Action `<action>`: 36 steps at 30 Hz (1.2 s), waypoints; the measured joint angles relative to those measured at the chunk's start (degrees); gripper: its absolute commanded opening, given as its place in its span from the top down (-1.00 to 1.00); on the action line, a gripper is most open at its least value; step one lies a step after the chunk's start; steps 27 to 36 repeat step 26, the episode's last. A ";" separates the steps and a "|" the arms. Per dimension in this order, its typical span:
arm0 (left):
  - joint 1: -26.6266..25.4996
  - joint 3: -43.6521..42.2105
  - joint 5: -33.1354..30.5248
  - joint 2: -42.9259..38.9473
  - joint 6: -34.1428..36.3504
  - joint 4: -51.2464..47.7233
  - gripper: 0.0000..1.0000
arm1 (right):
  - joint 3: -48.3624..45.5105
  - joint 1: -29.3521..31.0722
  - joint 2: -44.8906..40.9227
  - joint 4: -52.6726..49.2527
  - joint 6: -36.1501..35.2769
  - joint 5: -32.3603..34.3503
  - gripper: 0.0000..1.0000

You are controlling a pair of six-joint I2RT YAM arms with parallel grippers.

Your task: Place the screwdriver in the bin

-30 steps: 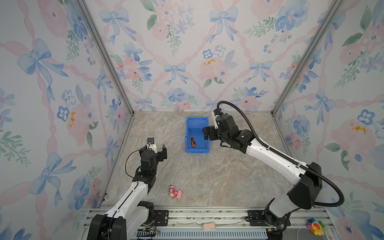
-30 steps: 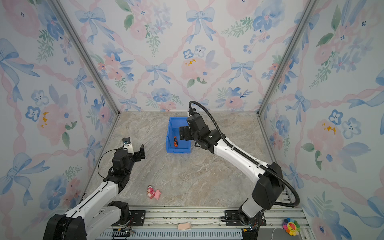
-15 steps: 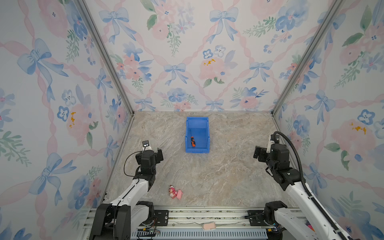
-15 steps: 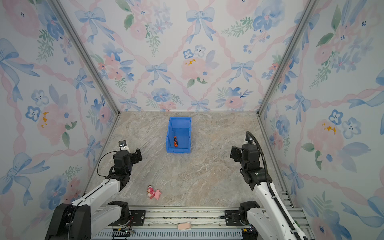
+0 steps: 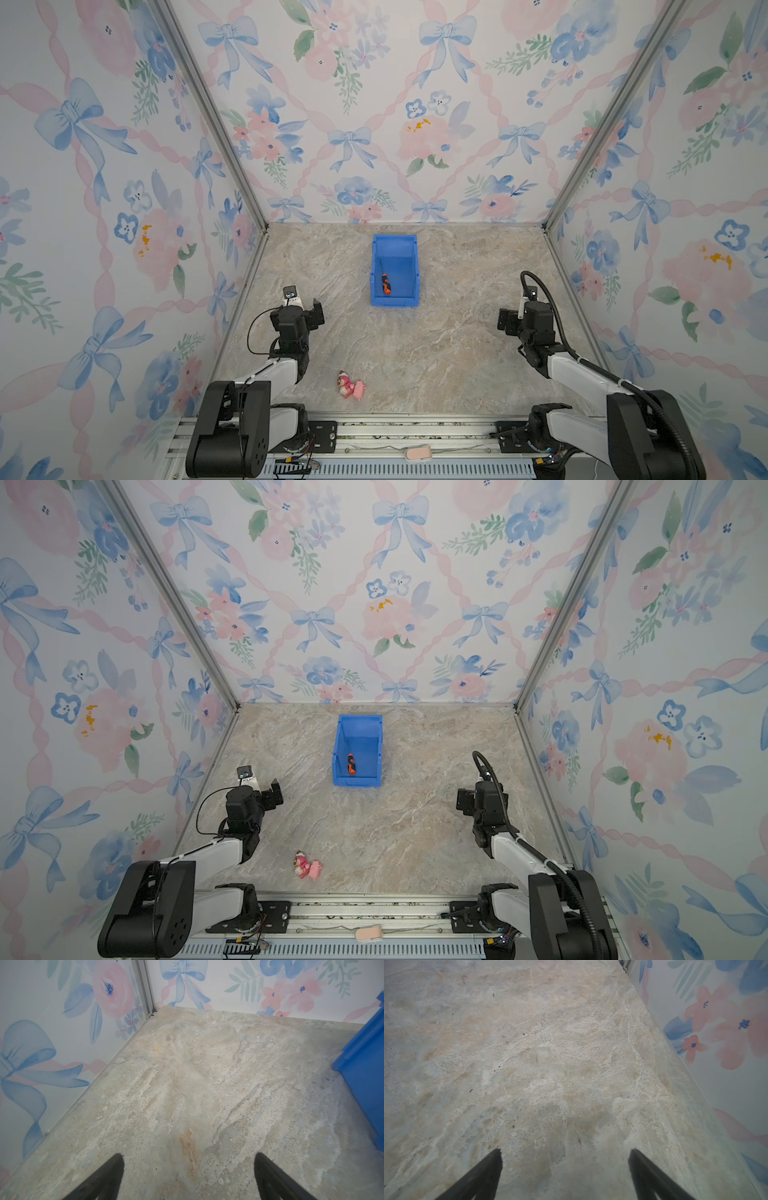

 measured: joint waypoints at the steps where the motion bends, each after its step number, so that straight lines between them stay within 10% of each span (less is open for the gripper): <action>1: 0.00 0.00 0.28 1.40 0.02 2.19 -0.96 | 0.90 -0.04 2.47 2.36 0.00 0.17 -0.93; 12: -1.40 0.81 5.22 17.94 3.43 20.72 -0.96 | 2.36 -3.63 18.51 26.27 -1.33 -7.26 -0.94; 36: -1.77 0.81 7.80 18.16 5.49 25.70 -0.96 | 2.14 -2.34 18.95 30.69 -2.62 -7.39 -0.93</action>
